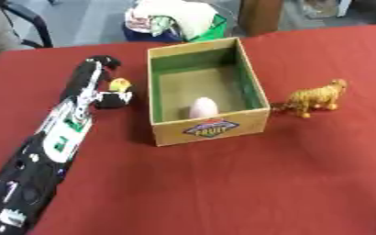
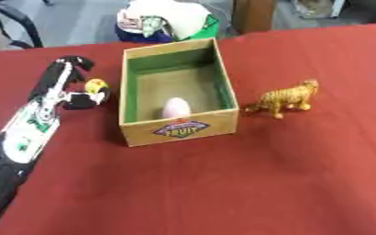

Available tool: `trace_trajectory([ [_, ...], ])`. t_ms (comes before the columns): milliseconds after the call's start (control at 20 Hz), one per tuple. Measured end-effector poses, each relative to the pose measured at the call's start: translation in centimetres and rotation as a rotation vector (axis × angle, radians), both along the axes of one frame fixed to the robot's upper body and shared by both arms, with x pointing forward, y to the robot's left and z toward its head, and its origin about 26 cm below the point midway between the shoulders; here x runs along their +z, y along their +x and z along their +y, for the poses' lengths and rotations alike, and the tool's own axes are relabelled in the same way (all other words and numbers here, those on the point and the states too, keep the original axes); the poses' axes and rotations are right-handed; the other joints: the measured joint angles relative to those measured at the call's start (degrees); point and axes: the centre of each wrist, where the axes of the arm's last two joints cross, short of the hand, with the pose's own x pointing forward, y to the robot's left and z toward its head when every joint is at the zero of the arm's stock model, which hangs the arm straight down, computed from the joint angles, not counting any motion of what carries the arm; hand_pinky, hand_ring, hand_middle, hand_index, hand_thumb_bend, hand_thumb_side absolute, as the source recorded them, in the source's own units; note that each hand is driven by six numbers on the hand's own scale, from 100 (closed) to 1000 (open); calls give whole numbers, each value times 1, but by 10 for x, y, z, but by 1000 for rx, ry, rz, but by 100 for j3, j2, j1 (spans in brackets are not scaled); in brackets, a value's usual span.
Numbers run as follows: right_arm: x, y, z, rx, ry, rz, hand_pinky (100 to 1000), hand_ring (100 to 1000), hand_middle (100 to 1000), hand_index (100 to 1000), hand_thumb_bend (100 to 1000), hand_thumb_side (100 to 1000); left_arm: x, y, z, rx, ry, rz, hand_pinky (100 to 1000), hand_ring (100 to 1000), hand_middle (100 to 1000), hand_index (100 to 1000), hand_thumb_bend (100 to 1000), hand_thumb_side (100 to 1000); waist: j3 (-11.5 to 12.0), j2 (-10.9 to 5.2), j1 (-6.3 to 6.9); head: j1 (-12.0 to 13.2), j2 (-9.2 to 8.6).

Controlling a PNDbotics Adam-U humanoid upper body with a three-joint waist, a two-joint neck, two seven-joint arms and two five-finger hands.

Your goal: Pick up objects on the table and place them in the box.

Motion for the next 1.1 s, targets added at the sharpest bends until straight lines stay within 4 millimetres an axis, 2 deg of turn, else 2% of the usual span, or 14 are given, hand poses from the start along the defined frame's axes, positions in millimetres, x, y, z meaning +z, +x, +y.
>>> trace_trajectory([
  [300,0,0,0,1,0,2,518,654,688,800,100,100,-14,6,4,78,19,8,619,567,628,764,409,100,-28,0,-2,8,-18],
  [500,0,0,0,0,0,2,518,654,686,800,100,100,-19,7,7,122,47,14,538,461,514,701,263,100,-33,0,-3,19,-18],
  [550,0,0,0,0,0,3,518,653,686,800,100,100,-19,8,8,136,56,13,505,418,471,666,191,100,-34,0,-3,20,-18],
  [650,-1,0,0,-1,0,5,518,653,686,800,100,100,-21,8,9,165,76,7,446,338,390,594,120,100,-40,0,-4,21,-18],
  [750,-1,1,-1,-2,1,7,518,653,686,800,100,100,-23,9,11,202,83,-12,380,255,299,505,100,100,-42,0,-7,21,-18],
  [800,-1,1,-1,-2,1,7,518,653,686,800,100,100,-23,9,12,223,81,-32,370,244,286,493,100,100,-43,0,-9,21,-18],
  [1100,-2,1,-1,-1,4,8,518,653,686,800,100,100,-12,7,3,252,-49,-180,374,241,277,487,100,100,-47,0,-34,27,-19],
])
